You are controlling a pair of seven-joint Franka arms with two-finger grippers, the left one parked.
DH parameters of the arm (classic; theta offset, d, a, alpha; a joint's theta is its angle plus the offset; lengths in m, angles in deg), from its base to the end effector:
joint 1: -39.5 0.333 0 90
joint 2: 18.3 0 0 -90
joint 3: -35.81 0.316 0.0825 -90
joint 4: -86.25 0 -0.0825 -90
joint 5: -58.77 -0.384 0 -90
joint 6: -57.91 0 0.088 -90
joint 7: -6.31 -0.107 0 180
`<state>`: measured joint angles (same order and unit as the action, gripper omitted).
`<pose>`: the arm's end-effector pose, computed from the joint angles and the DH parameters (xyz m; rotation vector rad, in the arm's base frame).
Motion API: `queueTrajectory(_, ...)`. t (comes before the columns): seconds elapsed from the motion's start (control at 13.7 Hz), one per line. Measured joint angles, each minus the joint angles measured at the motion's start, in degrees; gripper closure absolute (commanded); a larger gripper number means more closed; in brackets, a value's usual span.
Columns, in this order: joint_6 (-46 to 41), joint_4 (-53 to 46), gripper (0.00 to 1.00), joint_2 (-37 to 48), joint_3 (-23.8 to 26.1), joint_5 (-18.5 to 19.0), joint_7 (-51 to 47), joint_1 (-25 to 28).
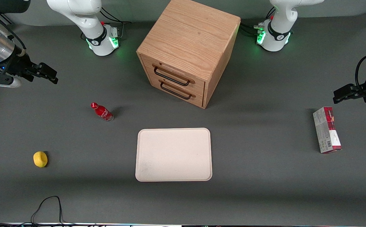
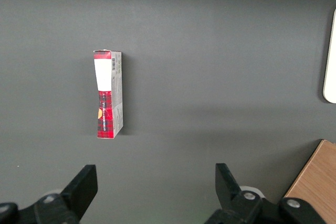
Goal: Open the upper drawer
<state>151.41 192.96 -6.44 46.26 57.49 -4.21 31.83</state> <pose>0.4907 0.0341 0.5980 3.1156 -0.2201 -0.0390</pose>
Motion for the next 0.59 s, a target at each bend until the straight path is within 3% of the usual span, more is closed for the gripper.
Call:
queueTrajectory(0.44,0.02,-3.59,0.0,-2.67,0.48,-0.06,-0.08,0.04)
queueTrajectory(0.59,-0.09,-7.9,0.0,-6.55,3.96,-0.08,-0.96,0.08)
